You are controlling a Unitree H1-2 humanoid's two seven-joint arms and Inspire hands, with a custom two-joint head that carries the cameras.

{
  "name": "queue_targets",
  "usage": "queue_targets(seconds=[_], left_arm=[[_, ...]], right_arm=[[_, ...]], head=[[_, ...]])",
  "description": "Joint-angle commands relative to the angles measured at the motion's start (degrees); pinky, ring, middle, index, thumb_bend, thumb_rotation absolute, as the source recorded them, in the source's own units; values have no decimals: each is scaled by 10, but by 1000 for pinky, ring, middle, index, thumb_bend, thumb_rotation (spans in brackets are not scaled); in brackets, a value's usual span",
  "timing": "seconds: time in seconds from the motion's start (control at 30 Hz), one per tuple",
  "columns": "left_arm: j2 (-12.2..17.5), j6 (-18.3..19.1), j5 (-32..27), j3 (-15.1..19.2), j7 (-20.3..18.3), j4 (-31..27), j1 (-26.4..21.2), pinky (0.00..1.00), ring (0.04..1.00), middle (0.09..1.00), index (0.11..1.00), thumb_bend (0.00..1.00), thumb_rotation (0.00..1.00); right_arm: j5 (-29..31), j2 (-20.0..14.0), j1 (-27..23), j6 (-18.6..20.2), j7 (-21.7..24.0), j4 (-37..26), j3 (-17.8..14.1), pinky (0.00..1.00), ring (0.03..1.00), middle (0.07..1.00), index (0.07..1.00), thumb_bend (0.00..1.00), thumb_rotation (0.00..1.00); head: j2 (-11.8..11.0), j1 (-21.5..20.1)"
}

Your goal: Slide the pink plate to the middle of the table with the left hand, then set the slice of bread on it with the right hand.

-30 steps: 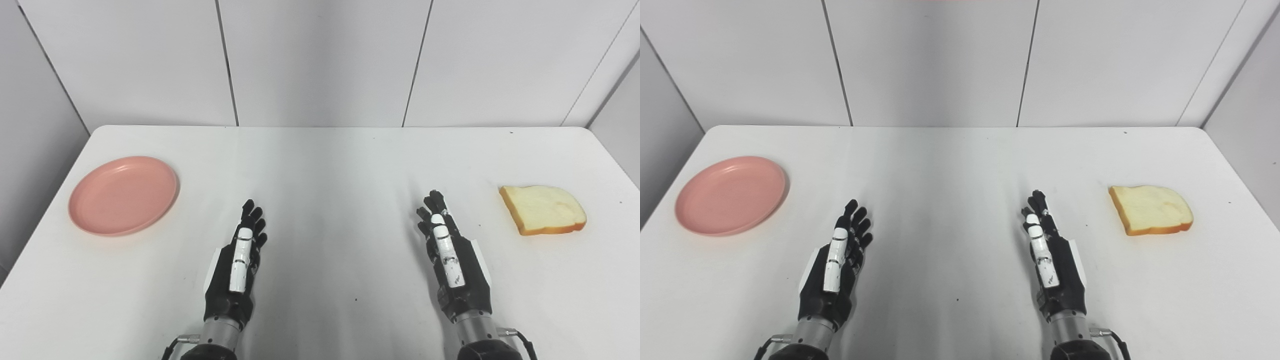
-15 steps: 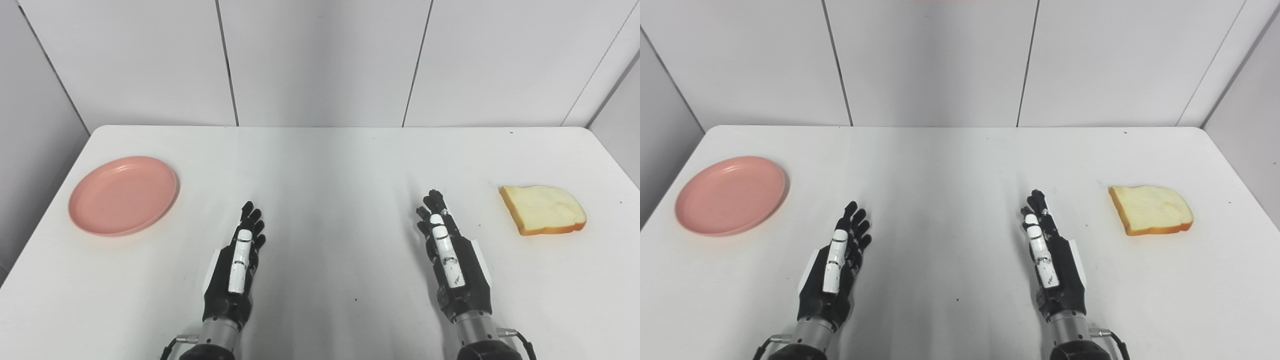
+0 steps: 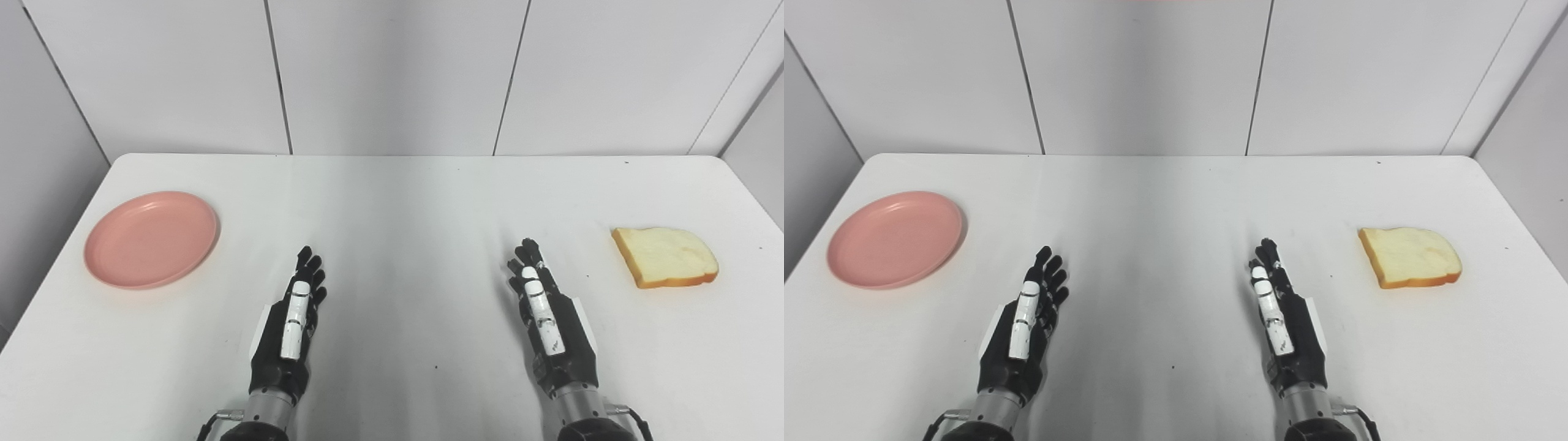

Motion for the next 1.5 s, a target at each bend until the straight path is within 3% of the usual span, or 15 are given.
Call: queue_targets(seconds=[0.0, 0.07, 0.1, 0.23, 0.4, 0.57, 0.77, 1.07, 1.47], left_arm=[[1, -28, -4, -3, -9, -16, -13, 1000, 1000, 1000, 1000, 620, 1000], [3, -34, -9, 0, -11, -13, -14, 1000, 1000, 1000, 1000, 618, 1000], [2, -35, -13, 2, -11, -12, -15, 1000, 1000, 1000, 1000, 618, 1000], [6, -30, -22, 13, -14, -18, -30, 1000, 1000, 1000, 1000, 636, 1000], [3, -45, -3, 34, 11, -21, -56, 1000, 1000, 1000, 998, 654, 983], [24, -22, -22, 72, 13, -48, -89, 1000, 1000, 1000, 1000, 695, 1000], [53, -28, -32, 129, 28, -44, -117, 1000, 1000, 1000, 1000, 757, 1000], [74, -48, -48, 196, 60, -21, -150, 1000, 1000, 994, 993, 732, 1000], [97, -69, -45, 250, 95, 18, -166, 1000, 976, 924, 951, 743, 1000]], right_arm=[[5, 1, -11, -13, 7, -9, 1, 1000, 966, 973, 968, 624, 809], [6, 2, -11, -13, 7, -8, 0, 1000, 965, 972, 967, 629, 806], [6, 0, -11, -14, 8, -6, -1, 1000, 967, 974, 968, 626, 811], [13, -10, -12, -22, 15, 0, -8, 1000, 978, 984, 978, 619, 833], [27, -26, -14, -58, 27, 22, -24, 1000, 975, 980, 974, 597, 837], [45, -42, -11, -58, 43, 19, -33, 1000, 996, 996, 997, 524, 881], [58, -56, -12, -64, 60, 23, -35, 1000, 1000, 1000, 1000, 487, 910], [71, -47, -16, -40, 47, 26, -47, 1000, 990, 991, 999, 601, 846], [74, -47, -20, -42, 46, 34, -52, 1000, 982, 983, 981, 655, 806]], head=[[-6, 11], [-8, 17], [-16, 49], [-33, 106], [-54, 159], [-79, 200], [-96, 234], [-114, 258], [-136, 285]])
